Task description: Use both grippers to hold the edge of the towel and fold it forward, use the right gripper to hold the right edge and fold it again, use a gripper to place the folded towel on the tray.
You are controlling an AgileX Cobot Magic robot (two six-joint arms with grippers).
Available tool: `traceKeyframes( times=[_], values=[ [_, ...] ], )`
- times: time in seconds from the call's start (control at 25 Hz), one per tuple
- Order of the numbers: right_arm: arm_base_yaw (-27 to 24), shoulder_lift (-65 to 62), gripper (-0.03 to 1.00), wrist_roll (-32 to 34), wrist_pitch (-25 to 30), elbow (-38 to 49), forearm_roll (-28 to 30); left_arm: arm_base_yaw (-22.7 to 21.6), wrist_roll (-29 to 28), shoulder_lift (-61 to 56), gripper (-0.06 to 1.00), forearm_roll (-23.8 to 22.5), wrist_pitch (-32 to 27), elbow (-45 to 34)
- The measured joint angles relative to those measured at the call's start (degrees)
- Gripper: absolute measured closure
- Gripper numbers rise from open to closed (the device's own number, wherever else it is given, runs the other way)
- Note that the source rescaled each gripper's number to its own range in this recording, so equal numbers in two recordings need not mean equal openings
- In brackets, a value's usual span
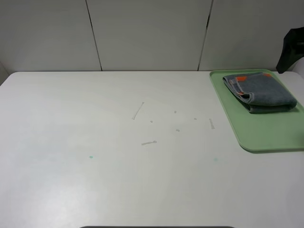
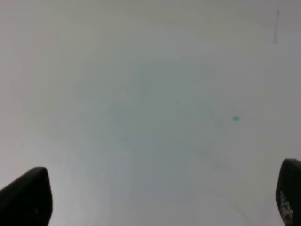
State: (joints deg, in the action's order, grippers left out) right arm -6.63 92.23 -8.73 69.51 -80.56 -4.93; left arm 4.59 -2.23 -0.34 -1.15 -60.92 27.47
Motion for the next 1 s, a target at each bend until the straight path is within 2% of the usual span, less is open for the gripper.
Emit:
traceKeyframes(
  times=[0.52, 0.76, 1.0],
  values=[
    [0.0, -31.4, -0.03, 0.0, 0.1, 28.0, 0.0, 0.0, 0.0, 0.0, 0.00, 0.0, 0.0, 0.0],
    [0.0, -48.6, -0.03, 0.1, 0.3, 35.4, 0.0, 0.0, 0.0, 0.0, 0.00, 0.0, 0.0, 0.0],
    [0.0, -66.9, -0.03, 0.2, 0.4, 39.0, 0.0, 0.0, 0.0, 0.0, 0.00, 0.0, 0.0, 0.0]
  ],
)
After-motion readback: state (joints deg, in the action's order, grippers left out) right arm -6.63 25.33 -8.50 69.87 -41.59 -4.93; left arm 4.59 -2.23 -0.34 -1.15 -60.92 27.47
